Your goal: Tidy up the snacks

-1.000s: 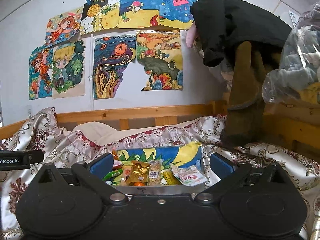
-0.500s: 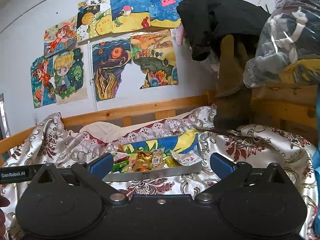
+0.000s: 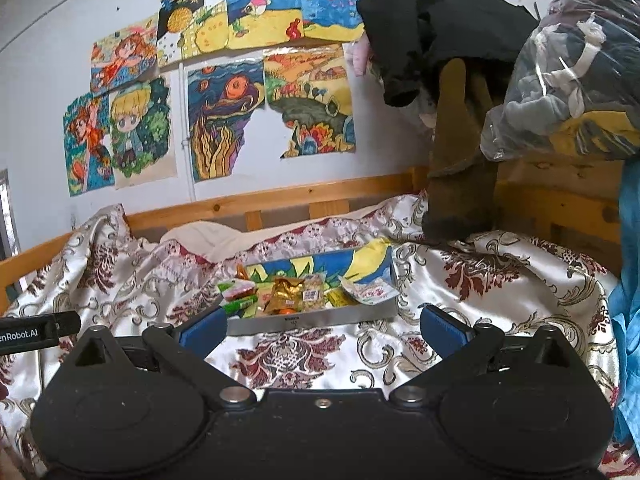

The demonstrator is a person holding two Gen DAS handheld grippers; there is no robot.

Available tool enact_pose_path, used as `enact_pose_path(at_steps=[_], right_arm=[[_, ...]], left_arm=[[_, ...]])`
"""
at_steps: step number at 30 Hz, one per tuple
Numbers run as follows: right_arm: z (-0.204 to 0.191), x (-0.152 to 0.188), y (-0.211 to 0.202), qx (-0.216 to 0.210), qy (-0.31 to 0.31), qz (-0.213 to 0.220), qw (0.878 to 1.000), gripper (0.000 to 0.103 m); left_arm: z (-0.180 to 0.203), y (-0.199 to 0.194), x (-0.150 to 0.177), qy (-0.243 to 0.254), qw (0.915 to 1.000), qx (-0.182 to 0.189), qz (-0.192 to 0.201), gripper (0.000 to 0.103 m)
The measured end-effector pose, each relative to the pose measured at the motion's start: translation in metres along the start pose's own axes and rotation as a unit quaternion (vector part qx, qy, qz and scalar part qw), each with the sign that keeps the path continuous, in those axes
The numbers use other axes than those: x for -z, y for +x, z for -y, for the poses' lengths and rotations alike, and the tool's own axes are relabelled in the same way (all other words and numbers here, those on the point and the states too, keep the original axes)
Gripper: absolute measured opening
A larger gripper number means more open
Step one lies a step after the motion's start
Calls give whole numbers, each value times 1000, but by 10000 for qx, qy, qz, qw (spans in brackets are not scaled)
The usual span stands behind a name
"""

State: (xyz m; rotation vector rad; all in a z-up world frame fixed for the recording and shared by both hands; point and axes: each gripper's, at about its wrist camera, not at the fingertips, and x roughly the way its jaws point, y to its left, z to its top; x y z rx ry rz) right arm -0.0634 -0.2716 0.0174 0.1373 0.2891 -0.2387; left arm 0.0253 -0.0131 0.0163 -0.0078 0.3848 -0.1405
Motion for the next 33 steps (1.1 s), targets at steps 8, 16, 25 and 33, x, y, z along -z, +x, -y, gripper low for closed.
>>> enact_pose_path(at_steps=[8, 16, 25, 33], right_arm=[[-8, 5, 13, 110, -162, -328, 9993, 102], [-11, 7, 18, 192, -303, -458, 9983, 102], [-12, 7, 20, 202, -338, -513, 9979, 102], [-13, 10, 25, 260, -403, -663, 9966, 102]], left_arm=[[3, 5, 8, 155, 9996, -94, -200, 103], [1, 11, 11, 116, 9993, -125, -334, 103], [0, 10, 15, 170, 9989, -194, -399, 103], [0, 9, 18, 159, 9987, -176, -452, 103]])
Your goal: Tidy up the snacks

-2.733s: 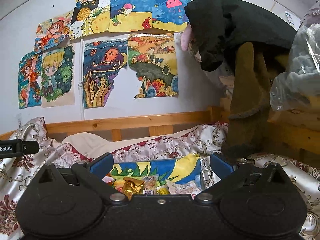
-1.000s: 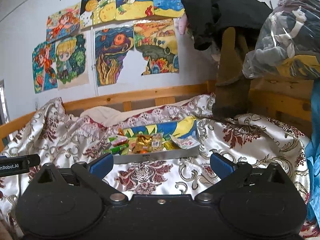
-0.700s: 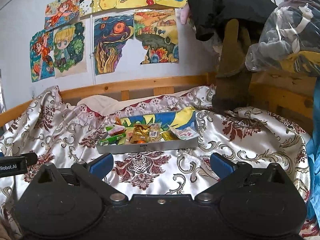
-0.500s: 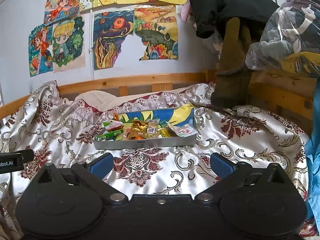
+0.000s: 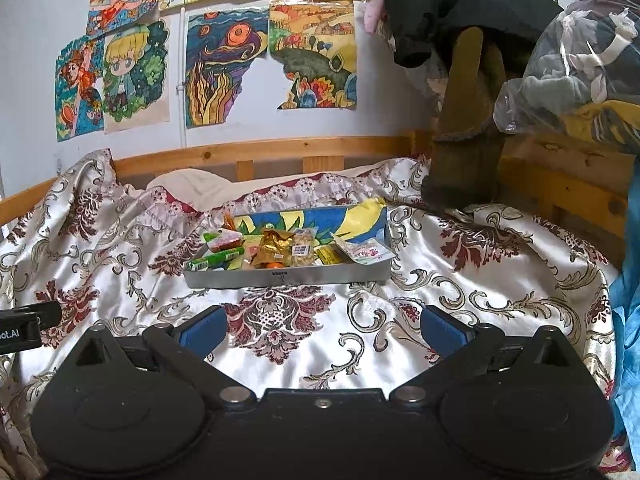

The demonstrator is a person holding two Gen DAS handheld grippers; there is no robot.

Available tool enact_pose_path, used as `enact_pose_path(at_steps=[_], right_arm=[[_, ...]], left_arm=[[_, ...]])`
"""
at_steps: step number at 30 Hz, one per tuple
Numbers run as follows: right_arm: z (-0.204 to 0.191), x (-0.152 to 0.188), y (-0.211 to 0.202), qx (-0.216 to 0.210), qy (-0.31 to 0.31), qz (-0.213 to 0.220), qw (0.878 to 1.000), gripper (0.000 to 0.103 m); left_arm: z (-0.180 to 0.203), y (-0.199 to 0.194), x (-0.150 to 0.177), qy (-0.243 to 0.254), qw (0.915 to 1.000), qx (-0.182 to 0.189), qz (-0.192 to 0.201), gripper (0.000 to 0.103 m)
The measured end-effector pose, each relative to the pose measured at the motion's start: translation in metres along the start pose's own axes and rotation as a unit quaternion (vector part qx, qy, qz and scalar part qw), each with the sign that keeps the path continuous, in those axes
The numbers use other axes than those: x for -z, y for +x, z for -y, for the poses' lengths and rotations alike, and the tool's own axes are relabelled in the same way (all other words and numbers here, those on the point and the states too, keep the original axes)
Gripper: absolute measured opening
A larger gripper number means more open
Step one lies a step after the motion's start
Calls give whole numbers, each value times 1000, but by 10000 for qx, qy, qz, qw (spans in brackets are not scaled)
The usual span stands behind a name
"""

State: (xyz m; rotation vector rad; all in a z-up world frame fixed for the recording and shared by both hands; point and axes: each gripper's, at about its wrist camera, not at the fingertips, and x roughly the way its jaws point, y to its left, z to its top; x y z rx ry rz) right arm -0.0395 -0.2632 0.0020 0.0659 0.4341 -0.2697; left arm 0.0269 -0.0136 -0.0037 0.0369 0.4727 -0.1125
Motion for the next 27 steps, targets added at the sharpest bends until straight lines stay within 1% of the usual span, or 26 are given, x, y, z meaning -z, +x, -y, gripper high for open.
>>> enact_pose_path(at_steps=[5, 27], right_arm=[[-2, 1, 4, 48, -78, -124, 9999, 102], [0, 1, 4, 75, -40, -120, 9999, 102]], left_arm=[[1, 1, 1, 19, 10000, 43, -29, 103], [2, 2, 2, 42, 9999, 76, -67, 103]])
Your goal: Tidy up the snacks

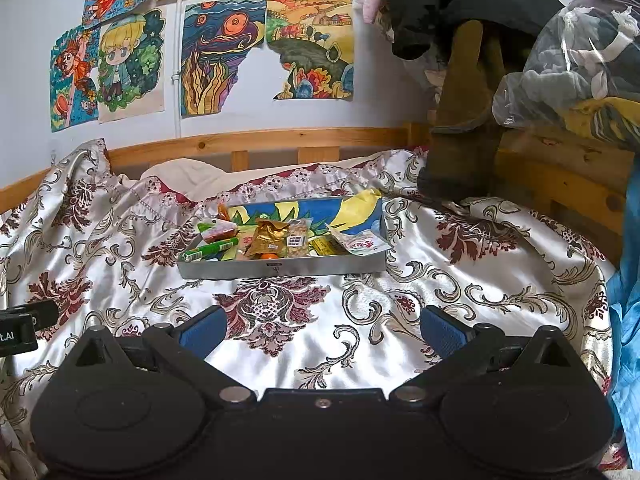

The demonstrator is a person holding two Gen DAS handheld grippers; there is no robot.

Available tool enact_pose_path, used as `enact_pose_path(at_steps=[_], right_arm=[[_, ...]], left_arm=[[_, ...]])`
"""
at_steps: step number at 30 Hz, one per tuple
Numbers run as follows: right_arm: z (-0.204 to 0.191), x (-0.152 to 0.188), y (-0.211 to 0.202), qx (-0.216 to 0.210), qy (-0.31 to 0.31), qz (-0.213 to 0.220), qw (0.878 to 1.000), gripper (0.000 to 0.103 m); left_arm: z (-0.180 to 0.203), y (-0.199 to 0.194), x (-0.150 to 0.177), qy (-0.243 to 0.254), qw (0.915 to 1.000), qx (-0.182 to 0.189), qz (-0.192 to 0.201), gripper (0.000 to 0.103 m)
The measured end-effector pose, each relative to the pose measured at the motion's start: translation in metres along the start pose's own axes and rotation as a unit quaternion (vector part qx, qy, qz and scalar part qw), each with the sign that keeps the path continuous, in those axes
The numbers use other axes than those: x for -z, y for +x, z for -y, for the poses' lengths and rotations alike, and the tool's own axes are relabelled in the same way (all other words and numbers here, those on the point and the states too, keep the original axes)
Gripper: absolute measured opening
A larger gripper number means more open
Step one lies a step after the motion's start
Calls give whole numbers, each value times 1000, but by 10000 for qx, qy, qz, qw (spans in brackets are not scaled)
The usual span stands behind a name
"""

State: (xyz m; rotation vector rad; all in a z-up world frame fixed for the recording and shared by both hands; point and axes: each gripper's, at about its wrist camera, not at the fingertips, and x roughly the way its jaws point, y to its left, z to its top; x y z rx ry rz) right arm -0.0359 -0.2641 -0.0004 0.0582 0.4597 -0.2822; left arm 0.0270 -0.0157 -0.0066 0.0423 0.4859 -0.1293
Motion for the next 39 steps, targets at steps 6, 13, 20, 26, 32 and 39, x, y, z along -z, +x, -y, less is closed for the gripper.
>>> enact_pose_path(at_steps=[6, 13, 20, 26, 32, 39], right_arm=[[0, 0, 0, 1, -3, -1, 10000, 102], [0, 0, 0, 1, -4, -1, 10000, 102], [-1, 0, 0, 3, -2, -1, 10000, 102], [-1, 0, 0, 4, -5, -2, 10000, 102], [-1, 0, 0, 5, -5, -2, 10000, 102], [-1, 0, 0, 7, -6, -5, 10000, 102]], left_arm=[[0, 0, 0, 7, 10000, 16, 2, 103], [1, 0, 0, 23, 10000, 28, 4, 103], [1, 0, 1, 73, 10000, 55, 7, 103], [1, 0, 1, 72, 10000, 52, 6, 103], [2, 0, 1, 68, 10000, 48, 6, 103], [2, 0, 1, 75, 10000, 52, 8, 103]])
